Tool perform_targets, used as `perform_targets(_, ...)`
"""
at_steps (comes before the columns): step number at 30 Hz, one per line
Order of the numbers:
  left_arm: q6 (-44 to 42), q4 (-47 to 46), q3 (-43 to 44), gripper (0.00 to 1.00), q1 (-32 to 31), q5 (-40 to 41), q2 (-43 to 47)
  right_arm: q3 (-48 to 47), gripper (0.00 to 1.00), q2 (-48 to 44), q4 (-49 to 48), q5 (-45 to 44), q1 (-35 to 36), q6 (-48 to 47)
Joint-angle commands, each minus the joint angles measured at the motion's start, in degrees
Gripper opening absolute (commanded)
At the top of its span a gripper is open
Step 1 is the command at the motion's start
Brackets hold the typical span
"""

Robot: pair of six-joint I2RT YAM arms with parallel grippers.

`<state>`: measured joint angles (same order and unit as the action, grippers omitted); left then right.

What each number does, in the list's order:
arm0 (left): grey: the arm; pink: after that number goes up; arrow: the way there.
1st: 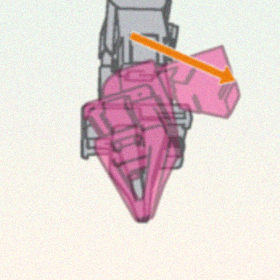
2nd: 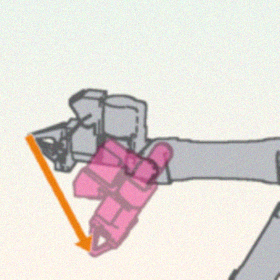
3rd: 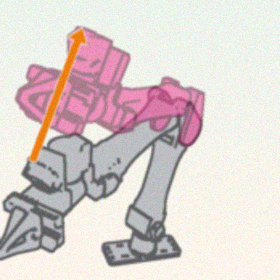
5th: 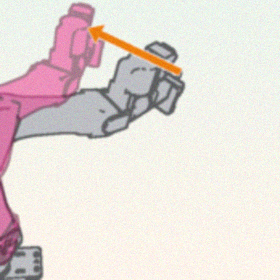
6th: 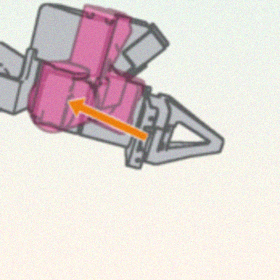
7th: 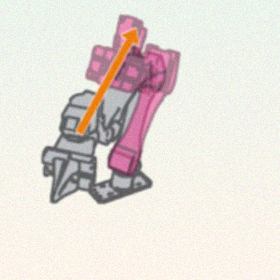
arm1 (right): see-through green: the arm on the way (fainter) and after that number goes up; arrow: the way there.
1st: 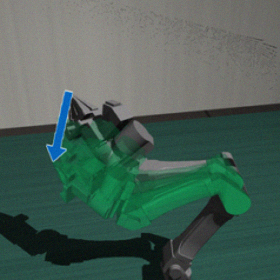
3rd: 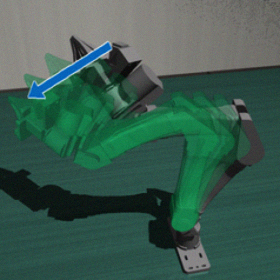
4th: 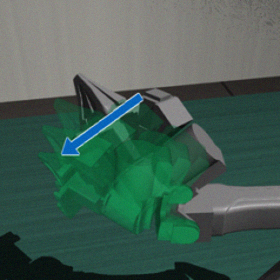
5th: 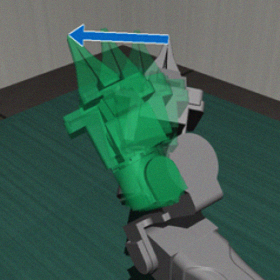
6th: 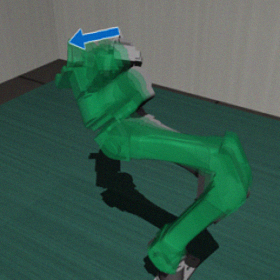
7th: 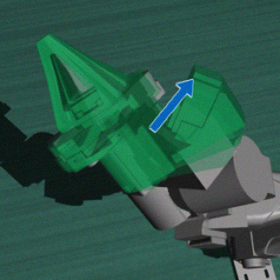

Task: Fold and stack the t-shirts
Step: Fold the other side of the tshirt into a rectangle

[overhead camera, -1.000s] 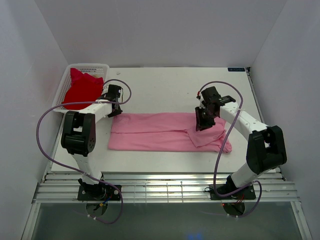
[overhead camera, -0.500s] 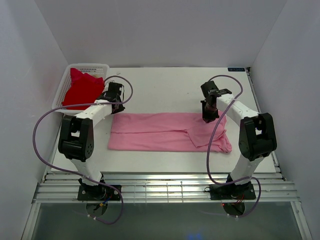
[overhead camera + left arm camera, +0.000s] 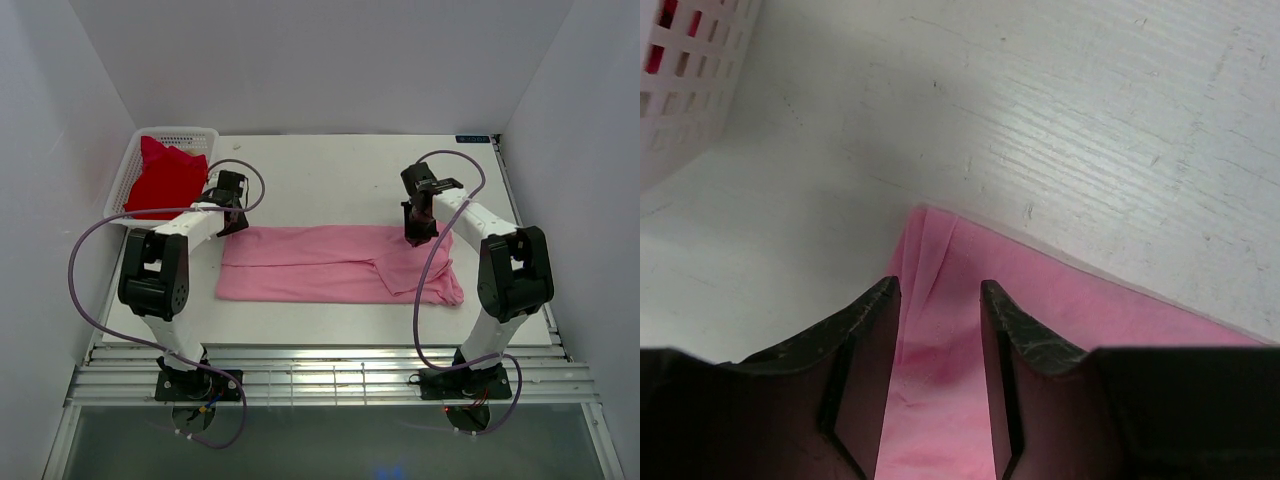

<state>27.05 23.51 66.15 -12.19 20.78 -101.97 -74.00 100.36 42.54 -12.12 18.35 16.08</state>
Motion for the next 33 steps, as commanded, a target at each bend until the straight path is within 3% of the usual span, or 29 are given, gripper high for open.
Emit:
perform_targets(1, 0.5, -1.0, -0.3, 0.48, 0.0, 0.6, -0.2, 1.0, 0.11, -2.8, 0.7, -1.3, -0.2, 0.2)
perform_targets(8, 0.9, -1.2, -0.4, 0.39, 0.0, 1.3, -2.0, 1.9, 0.11, -3.4, 0.7, -1.6, -0.5, 0.2)
perform_targets(23, 1.4, -1.3, -1.2, 0.40, 0.0, 2.6, -3.1, 3.9, 0.11, -3.7, 0.8, -1.8, -1.0, 0.7)
perform_targets(25, 1.4, -1.4, -0.9, 0.37, 0.0, 2.5, -3.8, 3.9, 0.11, -3.9, 0.8, -1.9, -1.1, 0.6)
perform_targets(29, 1.3, -1.4, -0.5, 0.17, 0.0, 3.0, -3.9, 4.1, 0.11, -4.2, 1.0, -2.2, -1.6, 0.6)
perform_targets(33, 0.4, -1.3, 0.1, 0.07, 0.0, 4.9, -3.8, 4.1, 0.11, -4.5, 1.1, -2.4, -1.8, 0.6)
